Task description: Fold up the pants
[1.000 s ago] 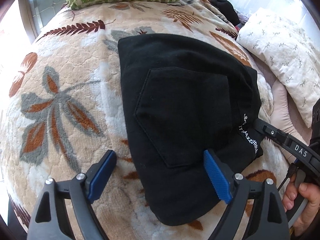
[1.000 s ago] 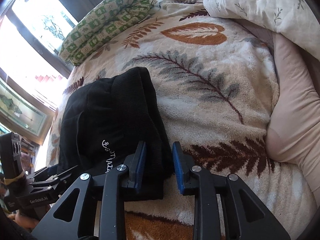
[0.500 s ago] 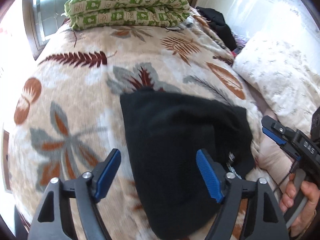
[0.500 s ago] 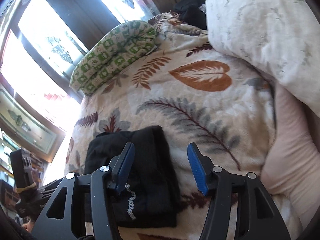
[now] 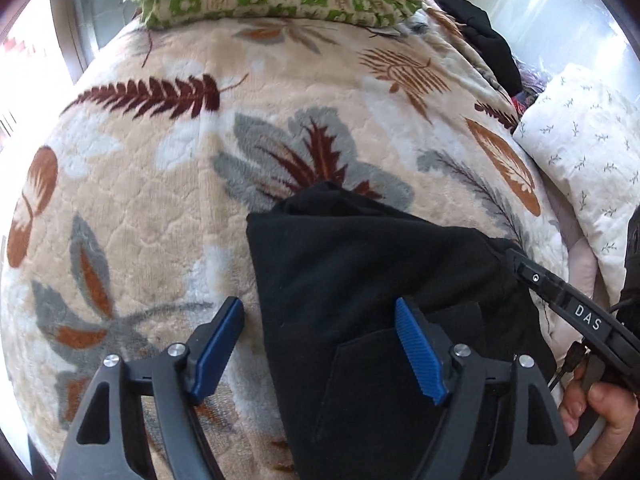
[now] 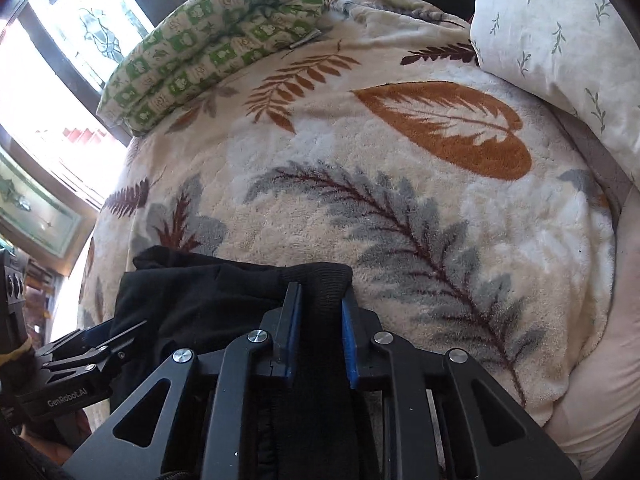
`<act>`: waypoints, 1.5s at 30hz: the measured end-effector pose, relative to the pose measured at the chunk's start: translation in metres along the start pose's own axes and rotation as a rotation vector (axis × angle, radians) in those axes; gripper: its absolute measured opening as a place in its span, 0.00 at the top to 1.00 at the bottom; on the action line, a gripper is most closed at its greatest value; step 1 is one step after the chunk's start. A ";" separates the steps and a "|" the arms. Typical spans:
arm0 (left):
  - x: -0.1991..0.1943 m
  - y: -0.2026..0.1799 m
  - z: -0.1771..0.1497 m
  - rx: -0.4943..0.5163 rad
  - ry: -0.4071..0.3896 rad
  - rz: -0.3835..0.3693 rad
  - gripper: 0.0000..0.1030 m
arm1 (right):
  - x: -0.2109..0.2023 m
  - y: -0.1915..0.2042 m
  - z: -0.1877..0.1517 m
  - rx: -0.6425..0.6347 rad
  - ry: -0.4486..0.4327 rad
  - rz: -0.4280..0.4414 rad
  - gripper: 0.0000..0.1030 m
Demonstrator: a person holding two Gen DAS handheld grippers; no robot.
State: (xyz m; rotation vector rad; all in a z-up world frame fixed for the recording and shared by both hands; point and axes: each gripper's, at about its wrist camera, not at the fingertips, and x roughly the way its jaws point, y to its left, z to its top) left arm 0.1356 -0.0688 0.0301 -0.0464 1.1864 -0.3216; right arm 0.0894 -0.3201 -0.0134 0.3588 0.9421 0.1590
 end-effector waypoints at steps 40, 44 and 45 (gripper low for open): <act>-0.041 -0.012 -0.088 0.052 -0.018 0.059 0.16 | -0.062 -0.008 -0.085 -0.098 0.023 -0.096 0.50; -0.048 -0.019 -0.086 0.068 -0.039 0.083 0.17 | -0.075 -0.003 -0.081 -0.093 -0.016 -0.075 0.50; -0.049 -0.020 -0.086 0.071 -0.045 0.087 0.17 | -0.077 -0.003 -0.080 -0.086 -0.027 -0.066 0.50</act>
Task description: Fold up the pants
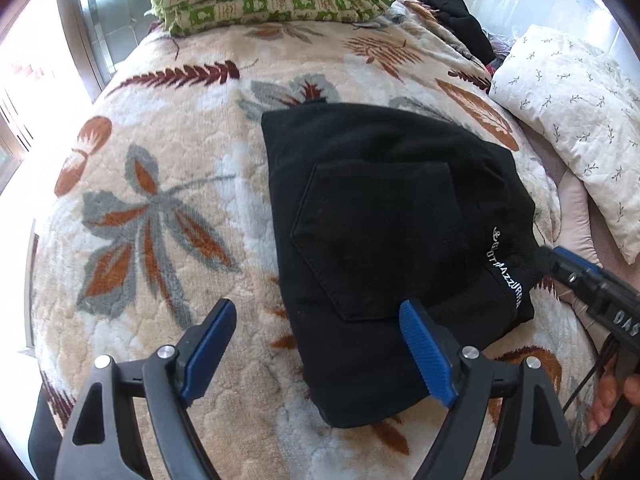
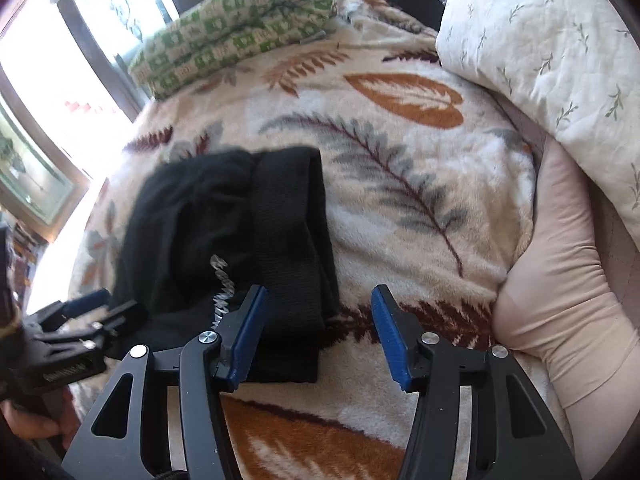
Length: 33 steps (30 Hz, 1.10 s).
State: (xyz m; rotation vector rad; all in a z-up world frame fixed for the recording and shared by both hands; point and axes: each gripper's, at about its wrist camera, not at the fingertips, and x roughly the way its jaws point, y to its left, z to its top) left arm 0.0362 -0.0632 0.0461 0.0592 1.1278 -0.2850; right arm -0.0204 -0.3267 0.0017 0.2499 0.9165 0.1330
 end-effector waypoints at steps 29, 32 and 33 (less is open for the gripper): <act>0.010 0.009 -0.010 -0.041 -0.008 -0.041 0.16 | 0.018 0.009 -0.016 -0.008 0.039 0.056 0.86; 0.005 0.010 -0.009 -0.050 -0.013 -0.051 0.16 | 0.014 0.005 -0.016 0.011 0.028 0.070 0.77; 0.001 0.011 -0.008 -0.056 -0.018 -0.061 0.17 | 0.012 0.002 -0.016 0.029 0.026 0.078 0.71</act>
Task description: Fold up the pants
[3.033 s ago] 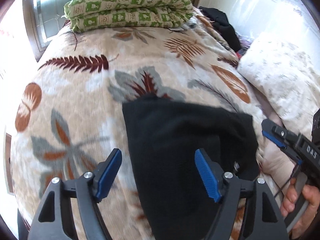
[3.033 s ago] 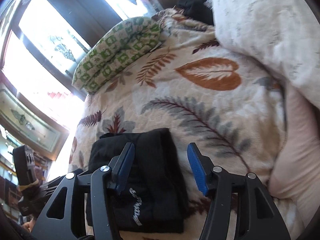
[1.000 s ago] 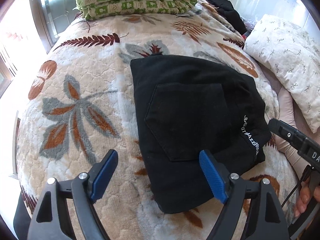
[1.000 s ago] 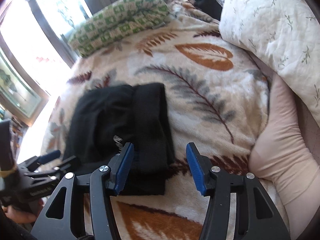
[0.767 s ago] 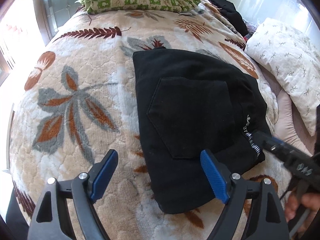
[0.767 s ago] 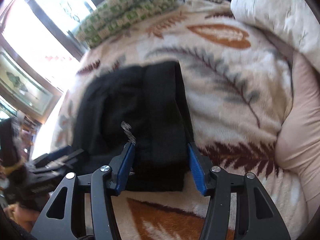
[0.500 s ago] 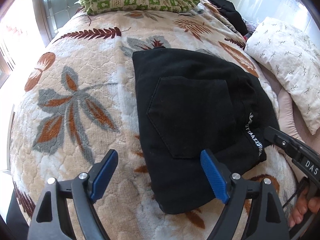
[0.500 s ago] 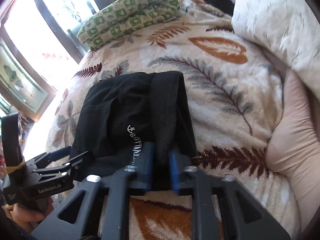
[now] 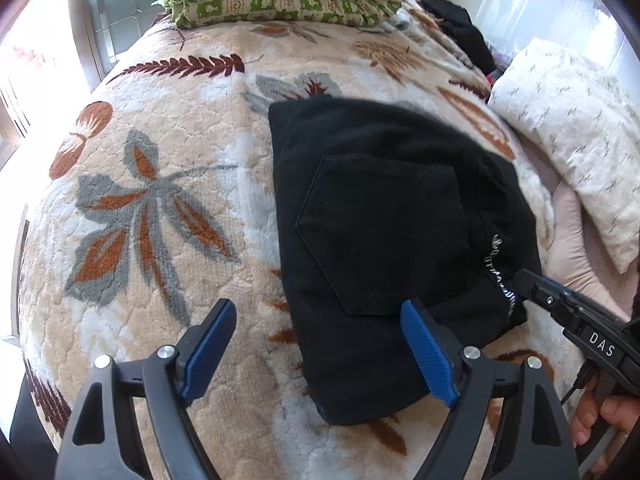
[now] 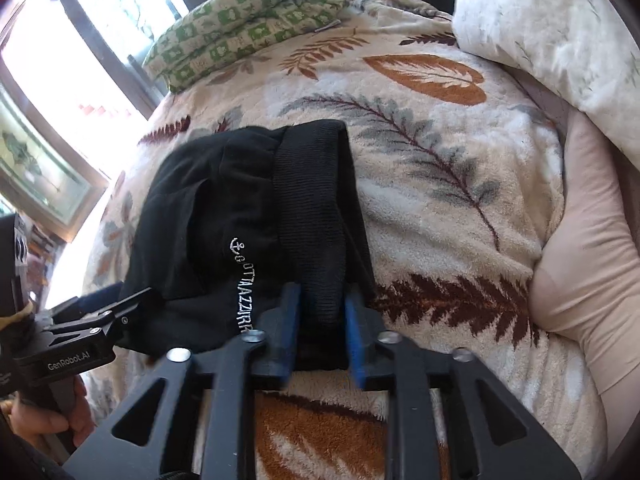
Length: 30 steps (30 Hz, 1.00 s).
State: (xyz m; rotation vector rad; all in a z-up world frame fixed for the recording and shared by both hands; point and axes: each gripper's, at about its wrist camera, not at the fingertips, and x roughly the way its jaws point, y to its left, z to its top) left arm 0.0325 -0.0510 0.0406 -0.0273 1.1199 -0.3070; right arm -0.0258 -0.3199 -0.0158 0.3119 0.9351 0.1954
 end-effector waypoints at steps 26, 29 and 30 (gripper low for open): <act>0.030 0.039 0.037 -0.165 0.002 -0.205 0.13 | 0.033 -0.046 0.002 0.271 0.015 0.416 0.58; 0.036 0.036 0.044 -0.142 -0.004 -0.176 0.13 | 0.039 -0.043 0.007 0.235 0.006 0.432 0.60; 0.037 0.033 0.046 -0.131 -0.005 -0.160 0.13 | 0.041 -0.042 0.009 0.231 0.008 0.429 0.61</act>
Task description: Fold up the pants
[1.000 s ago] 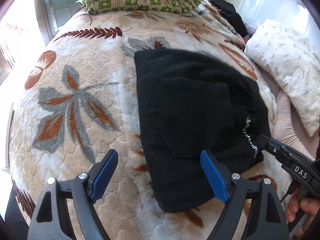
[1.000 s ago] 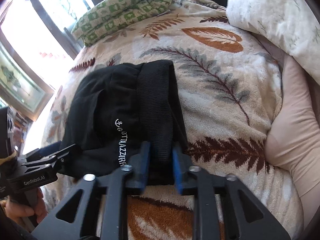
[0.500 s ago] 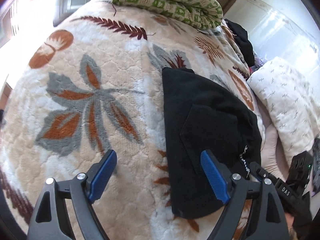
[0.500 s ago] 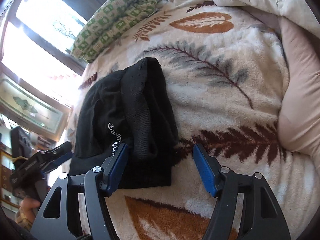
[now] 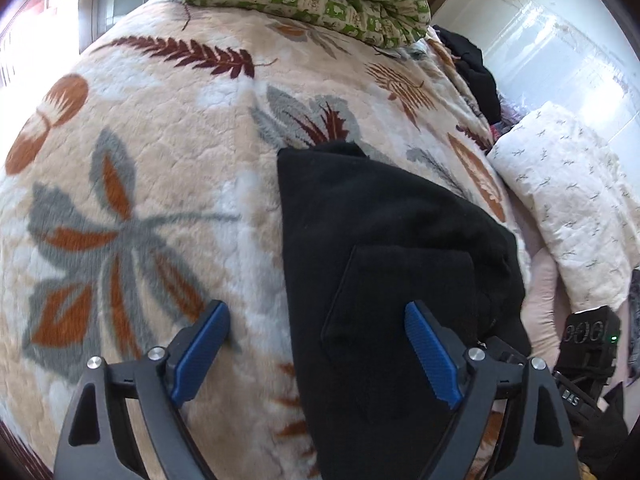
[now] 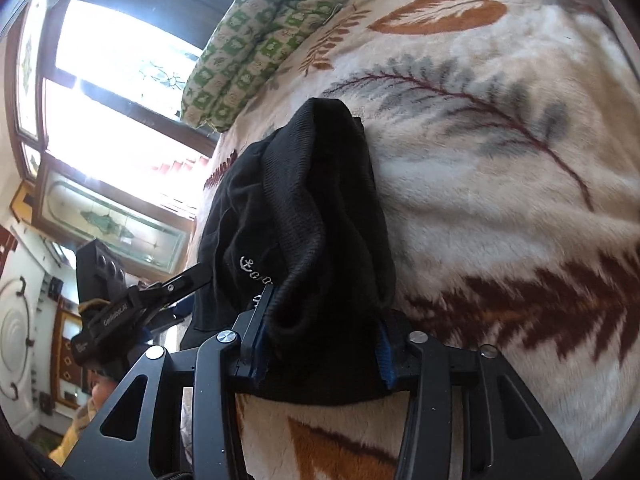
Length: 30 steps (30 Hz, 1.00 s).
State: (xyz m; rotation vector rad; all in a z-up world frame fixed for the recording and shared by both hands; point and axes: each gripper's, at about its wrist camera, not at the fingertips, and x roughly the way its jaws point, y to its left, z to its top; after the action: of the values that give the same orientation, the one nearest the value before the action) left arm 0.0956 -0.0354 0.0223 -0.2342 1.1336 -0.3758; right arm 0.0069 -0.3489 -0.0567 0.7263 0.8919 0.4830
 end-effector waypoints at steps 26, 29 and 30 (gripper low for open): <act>-0.063 -0.029 0.085 0.067 -0.192 -0.025 0.73 | 0.000 0.087 0.085 -0.158 -0.130 0.020 0.75; -0.059 -0.022 0.113 0.055 -0.213 -0.006 0.73 | 0.016 0.096 0.111 -0.183 -0.132 0.018 0.75; -0.056 -0.019 0.122 0.051 -0.217 0.000 0.73 | 0.021 0.098 0.118 -0.188 -0.132 0.014 0.75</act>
State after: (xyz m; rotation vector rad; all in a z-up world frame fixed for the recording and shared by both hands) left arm 0.1834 -0.0311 0.1260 -0.2248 0.9097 -0.3693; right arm 0.1087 -0.3125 0.0548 0.5855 0.7081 0.5185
